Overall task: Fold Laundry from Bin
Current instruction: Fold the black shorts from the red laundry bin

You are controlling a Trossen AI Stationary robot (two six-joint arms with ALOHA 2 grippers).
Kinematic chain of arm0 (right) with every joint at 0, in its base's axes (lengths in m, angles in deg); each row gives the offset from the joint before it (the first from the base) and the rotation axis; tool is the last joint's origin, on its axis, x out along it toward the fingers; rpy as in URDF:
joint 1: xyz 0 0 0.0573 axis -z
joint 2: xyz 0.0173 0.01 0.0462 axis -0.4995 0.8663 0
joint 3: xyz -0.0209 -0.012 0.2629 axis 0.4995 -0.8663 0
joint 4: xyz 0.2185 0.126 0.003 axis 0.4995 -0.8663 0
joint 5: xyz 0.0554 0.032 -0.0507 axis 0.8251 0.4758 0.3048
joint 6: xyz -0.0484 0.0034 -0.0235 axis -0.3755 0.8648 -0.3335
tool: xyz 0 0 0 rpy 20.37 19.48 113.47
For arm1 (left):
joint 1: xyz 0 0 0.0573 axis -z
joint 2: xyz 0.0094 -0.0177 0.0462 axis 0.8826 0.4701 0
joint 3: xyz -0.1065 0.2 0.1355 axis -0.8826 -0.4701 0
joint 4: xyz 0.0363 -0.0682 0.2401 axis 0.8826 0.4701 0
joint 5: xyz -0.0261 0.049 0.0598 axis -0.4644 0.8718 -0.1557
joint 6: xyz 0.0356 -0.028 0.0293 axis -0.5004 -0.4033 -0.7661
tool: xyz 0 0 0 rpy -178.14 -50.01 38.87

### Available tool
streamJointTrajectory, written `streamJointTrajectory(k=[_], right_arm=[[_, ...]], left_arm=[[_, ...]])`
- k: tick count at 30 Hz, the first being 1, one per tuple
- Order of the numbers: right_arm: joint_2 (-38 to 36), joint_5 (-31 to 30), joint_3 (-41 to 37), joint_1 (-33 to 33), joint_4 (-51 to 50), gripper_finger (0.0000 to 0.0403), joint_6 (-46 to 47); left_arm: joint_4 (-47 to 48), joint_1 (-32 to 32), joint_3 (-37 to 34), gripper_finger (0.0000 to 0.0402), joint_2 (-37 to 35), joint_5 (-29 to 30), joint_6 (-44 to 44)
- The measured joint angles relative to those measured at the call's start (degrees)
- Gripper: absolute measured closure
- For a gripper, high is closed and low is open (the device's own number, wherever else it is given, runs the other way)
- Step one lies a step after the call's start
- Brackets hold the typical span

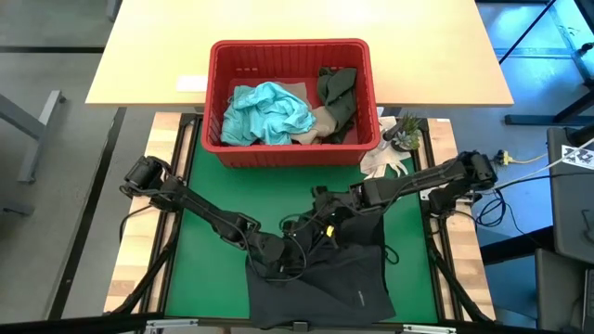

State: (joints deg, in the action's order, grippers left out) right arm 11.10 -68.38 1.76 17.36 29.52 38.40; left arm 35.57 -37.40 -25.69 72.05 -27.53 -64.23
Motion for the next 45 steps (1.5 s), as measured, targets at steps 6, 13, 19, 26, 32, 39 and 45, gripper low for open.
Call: streamJointTrajectory(k=[6,13,19,26,32,39,45], right_arm=[[1.56,-0.46,-0.02,1.47,0.80,0.0237,-3.62],[4.03,0.73,0.05,2.94,2.31,0.0237,-4.53],[6.88,6.07,0.03,2.87,3.30,0.0237,-4.67],[9.58,6.49,0.01,2.89,4.66,0.0237,-7.41],[10.29,10.30,-0.03,2.87,4.53,0.0237,-7.59],[10.99,13.53,-0.03,2.87,3.94,0.0237,-7.57],[11.25,13.55,-0.03,2.85,3.65,0.0280,-7.53]], left_arm=[[0.14,0.68,0.01,0.0401,0.00,-0.06,0.00],[1.05,2.19,0.00,0.0401,0.00,-0.60,0.00],[3.01,2.96,0.02,0.0401,0.00,-0.59,0.00],[4.54,3.38,0.02,0.0401,0.00,-0.77,0.02],[5.06,3.41,0.02,0.0401,0.00,-0.80,0.01],[5.25,3.41,0.02,0.0401,0.00,-0.80,0.02],[5.55,3.39,0.02,0.0401,0.00,-0.77,0.02]])
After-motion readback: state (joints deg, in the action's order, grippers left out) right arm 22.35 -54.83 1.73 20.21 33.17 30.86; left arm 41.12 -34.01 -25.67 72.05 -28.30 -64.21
